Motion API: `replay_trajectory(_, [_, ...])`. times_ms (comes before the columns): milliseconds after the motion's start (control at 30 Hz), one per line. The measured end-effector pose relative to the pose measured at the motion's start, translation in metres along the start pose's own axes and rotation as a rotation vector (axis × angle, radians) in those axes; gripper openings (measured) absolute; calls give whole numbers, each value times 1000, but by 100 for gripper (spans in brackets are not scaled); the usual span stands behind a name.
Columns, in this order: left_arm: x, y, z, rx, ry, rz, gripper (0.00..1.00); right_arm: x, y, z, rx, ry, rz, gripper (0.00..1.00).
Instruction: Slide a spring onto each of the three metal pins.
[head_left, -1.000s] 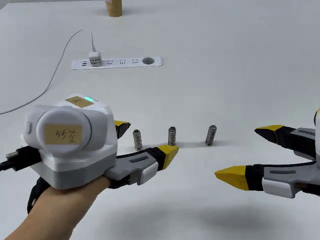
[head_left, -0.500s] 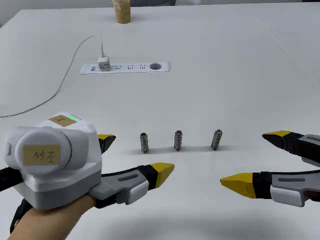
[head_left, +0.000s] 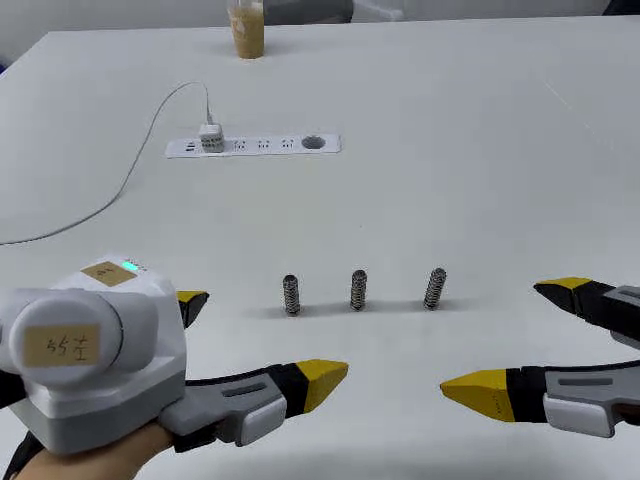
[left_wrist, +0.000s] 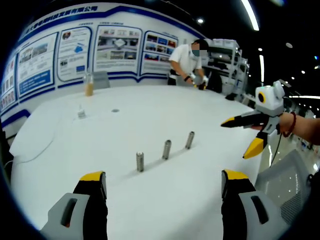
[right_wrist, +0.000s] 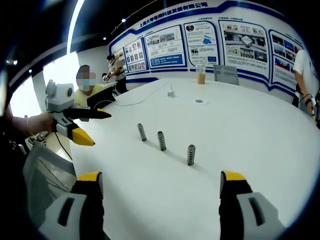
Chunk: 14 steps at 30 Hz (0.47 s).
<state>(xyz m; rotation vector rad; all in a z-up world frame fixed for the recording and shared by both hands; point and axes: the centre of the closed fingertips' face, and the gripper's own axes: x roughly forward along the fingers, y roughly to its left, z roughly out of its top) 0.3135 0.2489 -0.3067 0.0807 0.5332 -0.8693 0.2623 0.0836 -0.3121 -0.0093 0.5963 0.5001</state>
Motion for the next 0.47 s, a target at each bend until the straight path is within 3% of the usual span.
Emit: replay_trajectory(467, [-6,0,-3,2,1,13,100,-5,1,-3,3,-5,-14,99])
